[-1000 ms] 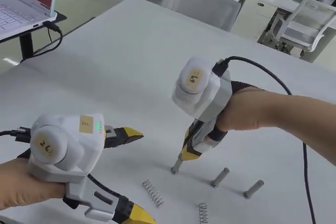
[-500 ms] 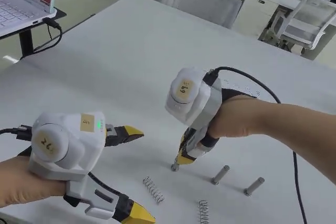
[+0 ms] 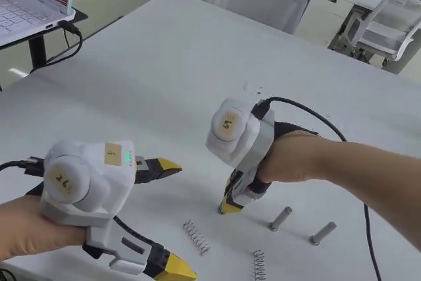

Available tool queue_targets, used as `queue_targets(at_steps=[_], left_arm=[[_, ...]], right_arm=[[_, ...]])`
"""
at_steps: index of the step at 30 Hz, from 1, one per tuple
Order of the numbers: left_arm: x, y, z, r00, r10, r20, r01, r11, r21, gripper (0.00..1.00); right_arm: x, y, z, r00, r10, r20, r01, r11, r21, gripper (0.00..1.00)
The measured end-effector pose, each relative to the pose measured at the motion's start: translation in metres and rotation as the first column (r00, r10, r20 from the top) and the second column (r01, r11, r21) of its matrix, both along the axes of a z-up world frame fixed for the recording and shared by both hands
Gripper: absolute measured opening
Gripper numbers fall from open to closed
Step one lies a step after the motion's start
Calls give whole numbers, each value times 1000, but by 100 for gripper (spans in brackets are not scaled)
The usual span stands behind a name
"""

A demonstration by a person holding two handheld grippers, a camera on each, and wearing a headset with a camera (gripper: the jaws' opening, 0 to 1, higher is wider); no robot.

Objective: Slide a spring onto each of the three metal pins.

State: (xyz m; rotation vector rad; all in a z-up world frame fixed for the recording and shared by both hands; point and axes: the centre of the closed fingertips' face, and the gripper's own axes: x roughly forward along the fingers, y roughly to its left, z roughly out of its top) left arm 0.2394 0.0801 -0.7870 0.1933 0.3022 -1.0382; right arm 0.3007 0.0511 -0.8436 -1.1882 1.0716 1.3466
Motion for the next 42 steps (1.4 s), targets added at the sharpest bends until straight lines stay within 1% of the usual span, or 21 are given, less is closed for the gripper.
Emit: queue_targets(at_steps=[3,7,11,13,14,16,17,18,20,28,33,40,42], left_arm=[[0,0,-1,1000,2,-3,-2,1000,1,91],[0,-1,0,1000,1,-4,-1,1000,-1,91],[0,-1,0,1000,-1,-4,1,1000,0,90],[0,-1,-1,1000,0,-6,0,1000,0,90],[0,-1,-1,1000,-1,-8,2,1000,2,90],[1,0,-1,1000,-1,-7,1,1000,3,90],[1,-1,-1,1000,0,-8,0,1000,1,90],[1,-1,-1,1000,0,-8,0,1000,1,90],[1,-1,-1,1000,1,-10,-1,1000,0,90],[0,-1,-4,1000,-3,-15,3,1000,3,89],[1,2,-6,1000,0,-18,0,1000,6,89],[0,2,-7,1000,-7,-21,7,1000,10,89],[-1,2,-8,1000,-9,-22,10,1000,12,88]], right_arm=[[1,1,1,1000,-2,0,2,1000,4,9],[-1,0,-1,1000,-1,-4,1,1000,-3,9],[-2,0,-3,1000,5,-3,-5,1000,2,10],[-5,2,-3,1000,-8,-25,8,1000,21,16],[-5,1,-2,1000,-9,-24,9,1000,17,17],[-2,-1,-2,1000,4,-4,-4,1000,18,16],[-3,-1,-1,1000,-1,-9,1,1000,18,17],[-3,-1,0,1000,-7,-13,7,1000,22,17],[-2,0,1,1000,-5,-2,5,999,34,19],[-1,0,9,1000,-21,2,21,998,65,21],[-1,-1,14,1000,-22,11,22,997,75,22],[-1,-3,25,999,-48,18,46,993,112,23],[-2,-5,28,998,-60,11,58,991,121,23]])
